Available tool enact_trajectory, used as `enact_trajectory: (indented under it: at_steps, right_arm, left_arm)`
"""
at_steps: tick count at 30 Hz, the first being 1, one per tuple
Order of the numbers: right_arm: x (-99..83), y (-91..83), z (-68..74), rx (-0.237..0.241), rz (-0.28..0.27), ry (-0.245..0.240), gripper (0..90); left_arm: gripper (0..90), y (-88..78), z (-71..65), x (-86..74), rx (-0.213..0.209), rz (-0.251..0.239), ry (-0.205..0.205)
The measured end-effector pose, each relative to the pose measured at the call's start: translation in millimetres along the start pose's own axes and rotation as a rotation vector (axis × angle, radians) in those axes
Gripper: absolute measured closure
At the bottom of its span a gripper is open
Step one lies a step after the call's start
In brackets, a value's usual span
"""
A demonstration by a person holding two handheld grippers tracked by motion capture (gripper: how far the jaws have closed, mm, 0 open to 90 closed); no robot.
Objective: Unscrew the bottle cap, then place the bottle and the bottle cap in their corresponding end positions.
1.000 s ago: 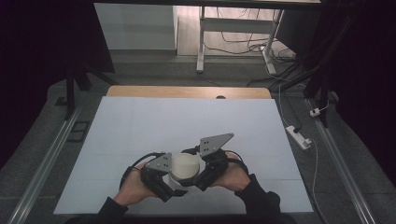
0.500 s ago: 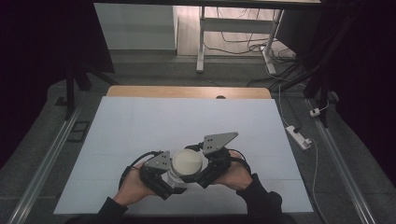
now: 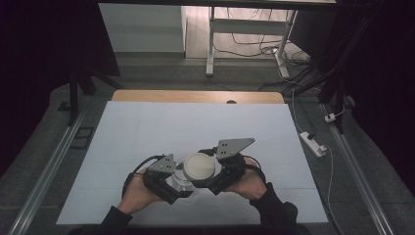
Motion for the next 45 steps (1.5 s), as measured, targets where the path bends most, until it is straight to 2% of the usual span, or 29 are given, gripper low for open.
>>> enact_trajectory:
  at_steps: [12, 21, 31, 45]
  right_arm:
    - [-1.8, -4.0, -0.8, -0.055, 0.007, 0.019, 7.0]
    - [-4.8, -8.3, 1.7, -0.095, 0.007, 0.039, 7.0]
    - [-11.3, -9.9, 6.4, -0.114, 0.015, 0.057, 7.0]
    - [-22.1, -9.2, 15.0, -0.126, 0.020, 0.062, 7.0]
  left_arm:
    - [7.8, -4.7, 14.7, -0.4, 0.061, -0.020, -0.051]
    - [7.8, -11.1, 24.3, 1.9, 0.101, -0.034, -0.071]
    - [7.8, -15.2, 33.1, 4.8, 0.134, -0.047, -0.087]
    - [7.8, -23.4, 45.9, 21.4, 0.165, -0.086, -0.098]
Point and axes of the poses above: each handheld gripper's, and its own axes: y roughly forward along the jaws, x roughly out of its top, z roughly to its left, the point moved 8 cm from there along y, roughly forward along the jaws, and after that the axes turned 10 degrees about -y, right-handed, at the moved point
